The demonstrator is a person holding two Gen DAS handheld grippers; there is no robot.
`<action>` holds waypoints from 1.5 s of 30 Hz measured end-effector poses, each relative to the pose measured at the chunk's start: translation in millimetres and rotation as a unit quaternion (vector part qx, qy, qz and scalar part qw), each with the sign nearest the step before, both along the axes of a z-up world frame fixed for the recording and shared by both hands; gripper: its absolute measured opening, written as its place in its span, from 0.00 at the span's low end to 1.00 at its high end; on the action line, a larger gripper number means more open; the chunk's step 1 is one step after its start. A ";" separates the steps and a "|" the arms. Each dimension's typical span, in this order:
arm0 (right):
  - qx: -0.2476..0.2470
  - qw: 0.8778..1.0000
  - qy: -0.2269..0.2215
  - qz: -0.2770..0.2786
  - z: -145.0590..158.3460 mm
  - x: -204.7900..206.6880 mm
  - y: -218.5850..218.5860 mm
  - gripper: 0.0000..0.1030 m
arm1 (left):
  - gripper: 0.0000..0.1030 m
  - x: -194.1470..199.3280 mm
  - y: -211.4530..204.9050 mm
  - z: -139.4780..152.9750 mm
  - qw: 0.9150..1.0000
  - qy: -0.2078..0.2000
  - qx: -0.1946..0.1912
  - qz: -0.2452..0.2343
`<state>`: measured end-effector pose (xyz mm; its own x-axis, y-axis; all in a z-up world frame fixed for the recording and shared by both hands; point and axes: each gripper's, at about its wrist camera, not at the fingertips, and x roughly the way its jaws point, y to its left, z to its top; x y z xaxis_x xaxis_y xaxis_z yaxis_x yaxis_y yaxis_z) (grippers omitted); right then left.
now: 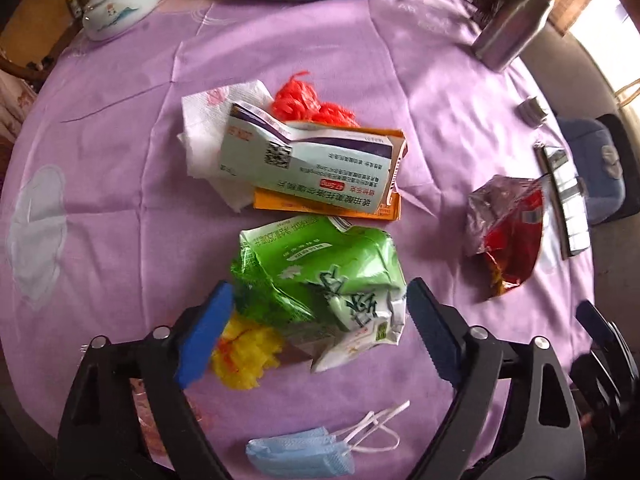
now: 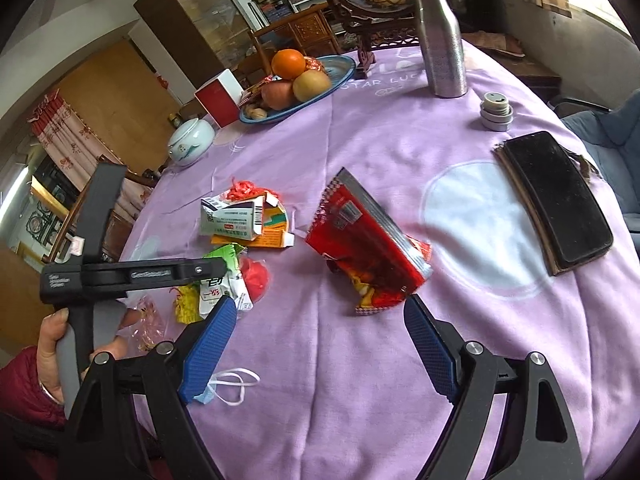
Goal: Collect trash
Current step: 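Grasp the green tea packet with the left tool while the right tool grasps the red jelly cup, then lift and carry the green packet and red jelly cup to the red basket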
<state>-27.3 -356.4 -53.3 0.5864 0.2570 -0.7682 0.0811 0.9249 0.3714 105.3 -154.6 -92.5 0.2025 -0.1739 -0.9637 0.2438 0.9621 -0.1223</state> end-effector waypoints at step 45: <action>-0.072 0.989 0.044 0.119 -49.7 93.0 125.5 0.62 | 0.90 -86.7 264.0 128.5 0.958 -0.134 -0.066 0.246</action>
<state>65.7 -230.9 -103.0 0.4515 0.2641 -0.8523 -0.1189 0.9645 0.2359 18.6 109.4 36.0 0.5291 -0.1113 -0.8412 -0.1945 0.9491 -0.2479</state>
